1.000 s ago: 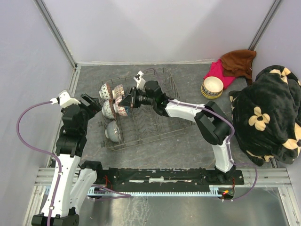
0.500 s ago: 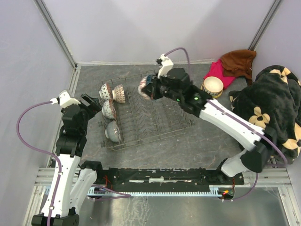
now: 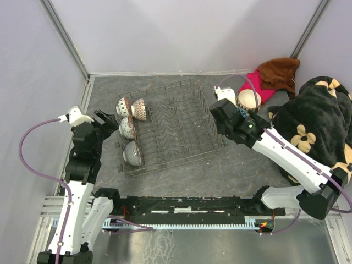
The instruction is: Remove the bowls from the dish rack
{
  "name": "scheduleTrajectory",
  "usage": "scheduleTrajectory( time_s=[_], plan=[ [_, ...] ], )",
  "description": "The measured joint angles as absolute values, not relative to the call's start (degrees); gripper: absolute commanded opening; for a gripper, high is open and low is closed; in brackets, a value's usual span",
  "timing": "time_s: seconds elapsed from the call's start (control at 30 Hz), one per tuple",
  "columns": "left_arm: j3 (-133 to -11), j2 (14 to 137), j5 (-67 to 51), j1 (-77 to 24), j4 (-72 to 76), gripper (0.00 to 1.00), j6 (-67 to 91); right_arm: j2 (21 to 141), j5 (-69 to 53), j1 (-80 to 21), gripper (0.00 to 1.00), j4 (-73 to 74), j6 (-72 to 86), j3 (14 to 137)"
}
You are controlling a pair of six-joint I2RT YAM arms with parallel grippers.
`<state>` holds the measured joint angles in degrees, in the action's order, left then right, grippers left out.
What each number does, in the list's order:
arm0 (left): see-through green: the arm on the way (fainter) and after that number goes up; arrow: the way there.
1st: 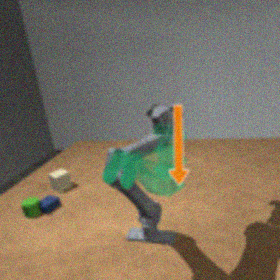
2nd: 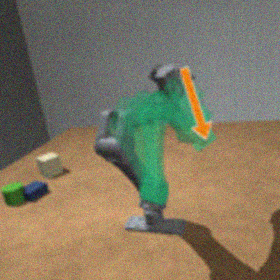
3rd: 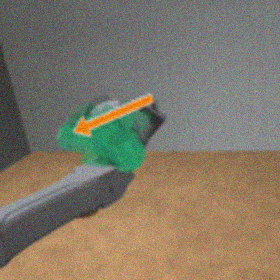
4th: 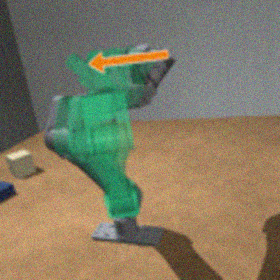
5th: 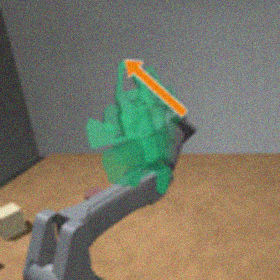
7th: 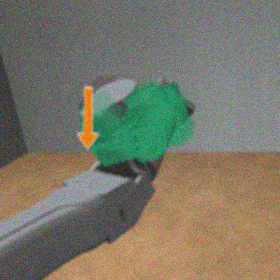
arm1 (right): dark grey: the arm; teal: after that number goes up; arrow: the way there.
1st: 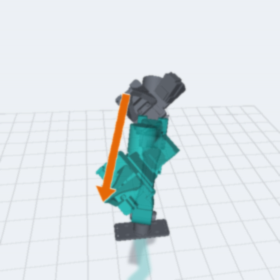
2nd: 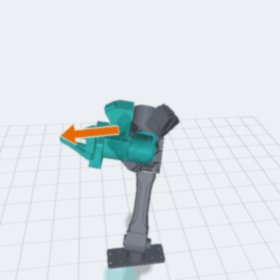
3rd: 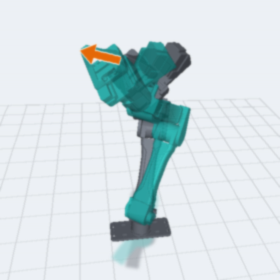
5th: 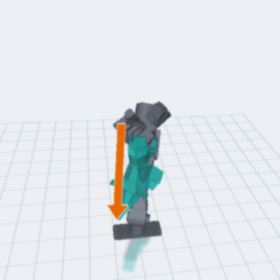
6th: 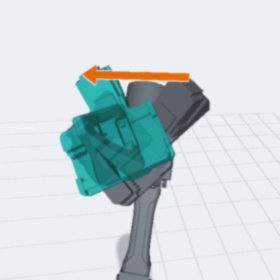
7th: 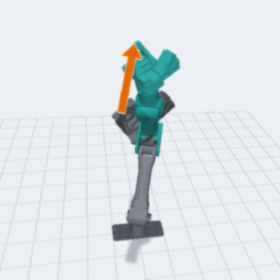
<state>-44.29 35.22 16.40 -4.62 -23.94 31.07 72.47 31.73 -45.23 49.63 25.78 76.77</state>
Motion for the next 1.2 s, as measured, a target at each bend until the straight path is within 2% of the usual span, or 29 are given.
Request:
scheduleTrajectory(
  time_s=[0.33,0.63,0.9,1.03,1.2],
  plan=[
    [-44.29,35.68,16.38,-4.62,-23.92,0.90,31.07,78.56,31.77,-30.22,0.01,49.45,25.96,62.17],
    [-44.29,36.18,16.38,-4.62,-23.90,0.90,31.07,87.85,29.39,-23.05,0.01,42.59,24.60,61.21],
    [-44.29,36.36,16.43,-4.62,-23.90,0.90,31.07,96.57,27.73,-20.43,0.01,37.65,23.64,61.25],
    [-44.29,36.47,16.45,-4.62,-23.88,0.90,31.07,97.34,28.10,-20.03,0.01,36.95,22.90,61.80],
    [-44.29,36.84,16.45,-4.62,-23.88,0.90,31.07,97.58,28.10,-19.81,0.16,36.58,22.61,61.93]
  ],
)
